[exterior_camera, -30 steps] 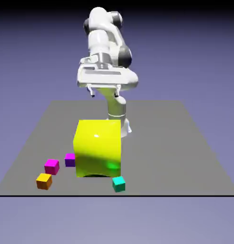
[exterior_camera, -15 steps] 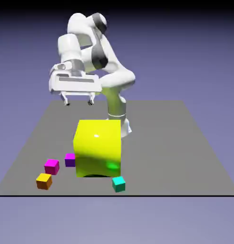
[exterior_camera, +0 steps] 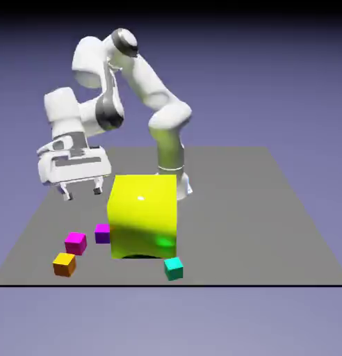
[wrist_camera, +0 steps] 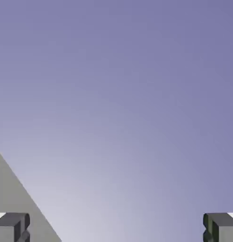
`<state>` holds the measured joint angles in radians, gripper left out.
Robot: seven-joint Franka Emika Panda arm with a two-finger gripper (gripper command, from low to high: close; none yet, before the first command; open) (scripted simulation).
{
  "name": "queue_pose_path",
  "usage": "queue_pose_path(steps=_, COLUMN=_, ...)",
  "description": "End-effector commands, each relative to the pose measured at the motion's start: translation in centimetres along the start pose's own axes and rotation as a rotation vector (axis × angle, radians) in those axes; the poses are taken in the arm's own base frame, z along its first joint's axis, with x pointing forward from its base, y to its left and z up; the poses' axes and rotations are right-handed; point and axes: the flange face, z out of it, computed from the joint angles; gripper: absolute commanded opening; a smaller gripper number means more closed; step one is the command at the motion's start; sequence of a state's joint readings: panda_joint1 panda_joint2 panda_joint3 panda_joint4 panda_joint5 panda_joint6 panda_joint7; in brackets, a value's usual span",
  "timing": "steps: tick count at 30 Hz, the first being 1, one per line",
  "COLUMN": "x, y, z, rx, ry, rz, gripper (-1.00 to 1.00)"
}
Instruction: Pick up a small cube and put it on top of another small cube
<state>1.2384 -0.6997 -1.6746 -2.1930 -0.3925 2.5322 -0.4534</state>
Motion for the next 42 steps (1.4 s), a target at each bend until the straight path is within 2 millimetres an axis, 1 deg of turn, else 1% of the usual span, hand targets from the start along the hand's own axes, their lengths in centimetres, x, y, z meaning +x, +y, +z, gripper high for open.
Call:
queue_pose_path(steps=1, x=-0.4, y=0.7, z=0.8, rx=0.002, ry=-0.021, rz=-0.019, gripper=0.0)
queue_pose_path(steps=7, x=-3.5, y=4.7, z=5.3, rx=0.018, ry=-0.157, rz=-0.138, gripper=0.0)
queue_pose_path(steps=13, x=-7.3, y=8.4, z=9.5, rx=0.041, ry=-0.312, rz=-0.264, gripper=0.0)
queue_pose_path(steps=17, x=-10.0, y=10.7, z=11.9, rx=0.061, ry=-0.424, rz=-0.352, gripper=0.0)
queue_pose_path(steps=19, x=-10.3, y=10.9, z=12.1, rx=0.063, ry=-0.437, rz=-0.362, gripper=0.0)
queue_pose_path(steps=22, x=-13.1, y=11.4, z=17.7, rx=0.063, ry=-0.437, rz=-0.361, gripper=0.0)
queue_pose_path(steps=23, x=-13.4, y=11.4, z=18.3, rx=0.063, ry=-0.437, rz=-0.362, gripper=0.0)
queue_pose_path(steps=24, x=-13.4, y=11.4, z=18.3, rx=0.063, ry=-0.437, rz=-0.362, gripper=-1.0)
queue_pose_path(steps=25, x=-13.4, y=11.4, z=18.3, rx=0.063, ry=-0.437, rz=-0.362, gripper=-1.0)
queue_pose_path(steps=28, x=-10.6, y=11.0, z=12.7, rx=0.063, ry=-0.437, rz=-0.361, gripper=-1.0)
queue_pose_path(steps=29, x=-10.7, y=10.6, z=12.1, rx=0.071, ry=-0.446, rz=-0.363, gripper=-1.0)
queue_pose_path(steps=32, x=-12.2, y=9.5, z=11.6, rx=0.095, ry=-0.479, rz=-0.357, gripper=-1.0)
queue_pose_path(steps=35, x=-13.6, y=8.6, z=10.3, rx=0.102, ry=-0.494, rz=-0.341, gripper=-1.0)
queue_pose_path(steps=38, x=-14.9, y=7.9, z=8.3, rx=0.092, ry=-0.491, rz=-0.317, gripper=-1.0)
queue_pose_path(steps=42, x=-16.3, y=7.0, z=5.0, rx=0.057, ry=-0.456, rz=-0.28, gripper=-1.0)
